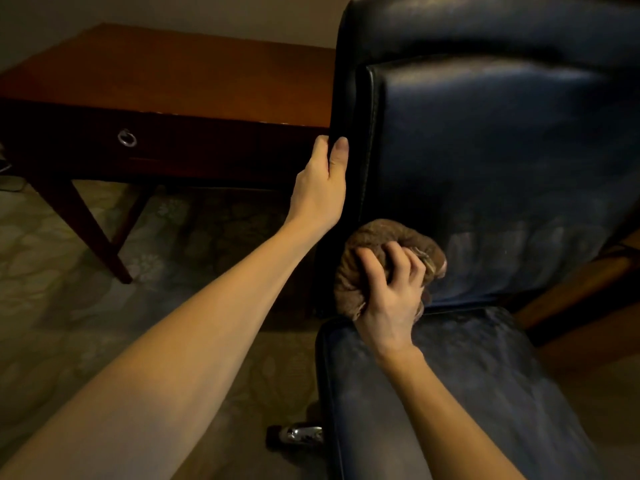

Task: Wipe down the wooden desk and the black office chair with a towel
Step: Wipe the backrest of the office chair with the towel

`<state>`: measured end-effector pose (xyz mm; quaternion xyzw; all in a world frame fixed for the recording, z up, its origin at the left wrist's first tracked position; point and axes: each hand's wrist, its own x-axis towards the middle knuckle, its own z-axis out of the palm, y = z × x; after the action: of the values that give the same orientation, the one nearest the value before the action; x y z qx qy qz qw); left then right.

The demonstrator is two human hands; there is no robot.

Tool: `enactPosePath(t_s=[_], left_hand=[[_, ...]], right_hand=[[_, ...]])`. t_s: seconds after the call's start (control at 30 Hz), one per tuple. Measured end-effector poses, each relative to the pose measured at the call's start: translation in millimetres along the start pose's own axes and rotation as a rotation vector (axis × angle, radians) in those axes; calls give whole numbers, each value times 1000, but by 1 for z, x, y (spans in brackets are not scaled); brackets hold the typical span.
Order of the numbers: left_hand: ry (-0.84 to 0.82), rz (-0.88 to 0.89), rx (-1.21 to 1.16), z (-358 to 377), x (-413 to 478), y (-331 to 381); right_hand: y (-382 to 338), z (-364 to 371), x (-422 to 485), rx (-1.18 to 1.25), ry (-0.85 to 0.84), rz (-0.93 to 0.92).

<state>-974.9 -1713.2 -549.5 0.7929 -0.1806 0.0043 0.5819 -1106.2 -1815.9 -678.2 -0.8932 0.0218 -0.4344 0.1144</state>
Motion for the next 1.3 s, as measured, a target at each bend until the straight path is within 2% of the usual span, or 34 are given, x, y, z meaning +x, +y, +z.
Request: enactPosePath(t_s=[0.07,0.2,0.37,0.43,0.5,0.53,0.67,0.73,0.8,0.87,0.93,1.0,1.07,1.2,1.23,1.3], left_hand=[[42,26,0,2,0,-2],[65,26,-14,8,2,-3],[70,19,-19,14,2,-1],[63,20,-24,14,5,0],[70,28,-10,16,6,1],[73,28,1,15,5,2],[62,18,20,12,0,5],[67,12,40,11,-2,8],[58,16,39,9,-3,9],[28,22,19,7,-4,9],[9,-9,26,4,-6,12],[-13,-38,31,1,-9,16],[-13,-52,24,-2,-12,20],[112,-80,31,5,-35,31],[134,-84,34,11,-41,32],[134,-100,21,24,-52,37]], right_hand=[[7,5,-7,-11,6,-30],[28,9,-37,-112,-55,-225],[41,25,-88,-106,-218,-226],[45,39,-104,-67,-434,-149],[42,55,-112,-5,-631,93],[39,61,-114,16,-662,183],[38,54,-109,95,-651,214],[34,34,-99,225,-515,285],[21,9,-81,354,-302,409],[2,-22,-58,499,-67,615],[-4,-45,-34,564,143,681],[-8,-68,-6,560,275,612],[-9,-84,21,549,338,536],[-8,-114,72,655,472,488],[-6,-121,85,636,542,416],[1,-140,107,368,619,216]])
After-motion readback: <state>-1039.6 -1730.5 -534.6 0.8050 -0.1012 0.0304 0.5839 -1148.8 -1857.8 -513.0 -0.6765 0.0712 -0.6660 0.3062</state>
